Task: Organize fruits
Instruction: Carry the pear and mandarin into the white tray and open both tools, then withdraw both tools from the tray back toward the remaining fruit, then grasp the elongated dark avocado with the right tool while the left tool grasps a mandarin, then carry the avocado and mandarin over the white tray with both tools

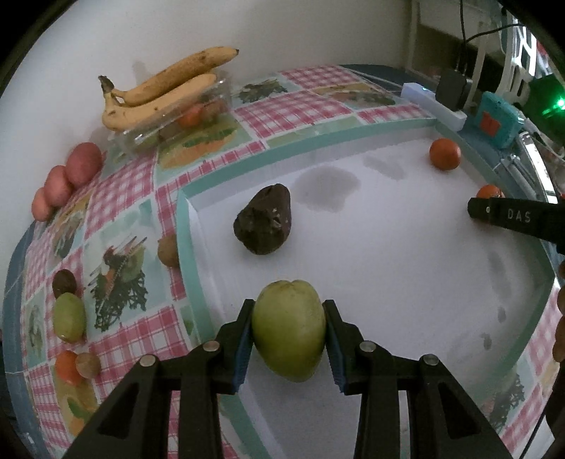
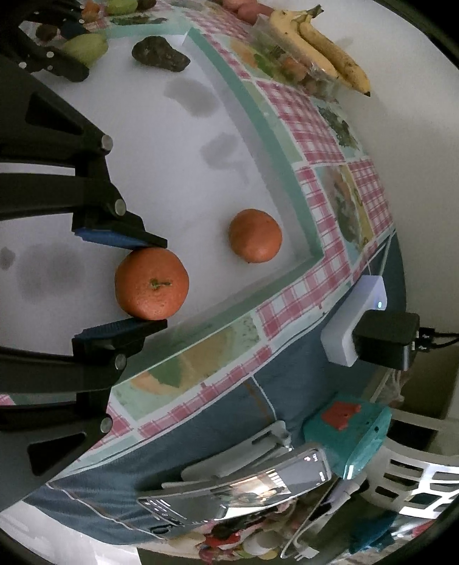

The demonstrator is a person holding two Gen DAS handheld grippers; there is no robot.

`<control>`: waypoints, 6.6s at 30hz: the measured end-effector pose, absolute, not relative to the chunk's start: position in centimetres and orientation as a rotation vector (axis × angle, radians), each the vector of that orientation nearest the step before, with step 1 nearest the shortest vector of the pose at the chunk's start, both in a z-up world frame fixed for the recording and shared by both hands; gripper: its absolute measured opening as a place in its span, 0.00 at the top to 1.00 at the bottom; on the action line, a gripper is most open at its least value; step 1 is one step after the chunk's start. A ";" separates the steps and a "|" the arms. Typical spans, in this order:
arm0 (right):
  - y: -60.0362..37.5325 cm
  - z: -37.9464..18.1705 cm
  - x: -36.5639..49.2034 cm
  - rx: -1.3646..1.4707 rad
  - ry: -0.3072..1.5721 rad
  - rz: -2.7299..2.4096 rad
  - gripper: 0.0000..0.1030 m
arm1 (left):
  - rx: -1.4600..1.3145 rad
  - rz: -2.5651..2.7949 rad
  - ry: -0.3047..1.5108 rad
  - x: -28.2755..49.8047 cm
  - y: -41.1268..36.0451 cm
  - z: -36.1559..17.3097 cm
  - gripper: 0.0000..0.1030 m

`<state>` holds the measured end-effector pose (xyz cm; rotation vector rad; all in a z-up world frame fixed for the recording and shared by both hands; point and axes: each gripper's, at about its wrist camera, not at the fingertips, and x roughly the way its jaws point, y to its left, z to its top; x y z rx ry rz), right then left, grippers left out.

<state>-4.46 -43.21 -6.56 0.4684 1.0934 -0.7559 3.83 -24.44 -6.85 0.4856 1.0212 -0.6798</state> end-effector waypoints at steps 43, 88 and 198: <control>-34.8 -1.2 -1.6 0.347 0.961 -0.550 0.07 | -0.011 -0.068 1.037 13.0 -2.2 -1.3 0.00; -8.0 -9.2 6.6 0.077 1.214 -0.119 0.06 | -0.181 0.084 1.221 14.2 11.4 -7.5 0.00; -30.8 -1.3 -1.6 0.403 0.965 -0.573 0.44 | -0.370 -0.350 0.996 13.0 0.8 0.6 0.65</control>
